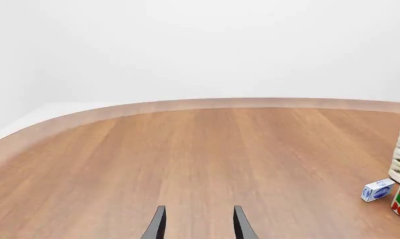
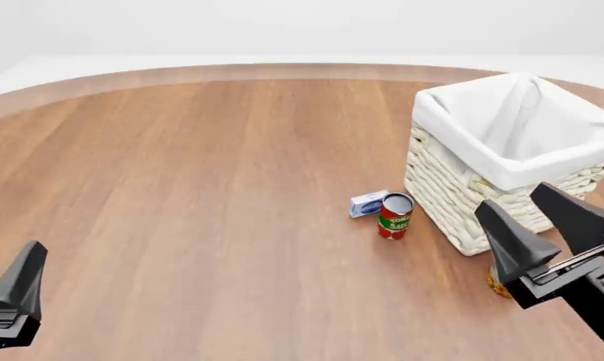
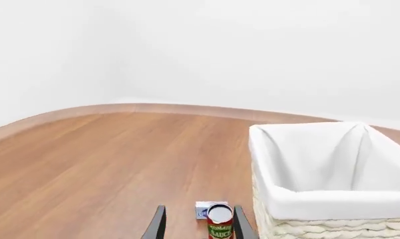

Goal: Pick up the ketchup, and put it in the basket.

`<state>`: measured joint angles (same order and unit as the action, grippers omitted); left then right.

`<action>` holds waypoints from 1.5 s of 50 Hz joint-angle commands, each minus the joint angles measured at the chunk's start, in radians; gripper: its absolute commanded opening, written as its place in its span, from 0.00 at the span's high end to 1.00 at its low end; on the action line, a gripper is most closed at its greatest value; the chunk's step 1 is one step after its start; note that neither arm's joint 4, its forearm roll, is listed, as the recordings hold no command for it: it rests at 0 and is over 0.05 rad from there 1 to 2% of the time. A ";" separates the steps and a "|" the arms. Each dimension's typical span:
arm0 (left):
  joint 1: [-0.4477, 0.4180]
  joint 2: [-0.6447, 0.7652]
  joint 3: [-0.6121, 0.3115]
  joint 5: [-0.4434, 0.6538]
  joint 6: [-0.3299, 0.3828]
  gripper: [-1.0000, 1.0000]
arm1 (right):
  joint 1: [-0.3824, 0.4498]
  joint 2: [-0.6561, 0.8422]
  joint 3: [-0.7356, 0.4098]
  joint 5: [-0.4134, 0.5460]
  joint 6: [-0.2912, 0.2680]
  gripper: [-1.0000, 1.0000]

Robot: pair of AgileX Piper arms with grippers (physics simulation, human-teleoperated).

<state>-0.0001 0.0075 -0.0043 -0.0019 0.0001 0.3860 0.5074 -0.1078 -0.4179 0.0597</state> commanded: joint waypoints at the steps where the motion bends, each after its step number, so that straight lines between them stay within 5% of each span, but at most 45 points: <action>1: 0.000 0.000 0.000 0.000 0.000 0.00 | 0.166 0.202 -0.031 -0.176 0.007 0.00; 29: 0.000 0.000 0.000 0.000 0.000 0.00 | 0.347 0.378 -0.130 -0.243 0.027 0.00; 42: 0.000 0.000 0.000 0.000 0.000 0.00 | 0.517 0.545 -0.191 -0.301 0.014 0.00; 75: 0.000 0.000 0.000 0.000 0.000 0.00 | 0.663 0.790 -0.325 -0.366 0.020 0.00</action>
<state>-0.0001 0.0075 -0.0043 -0.0019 0.0001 1.0112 1.2257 -0.3944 -0.7658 0.0722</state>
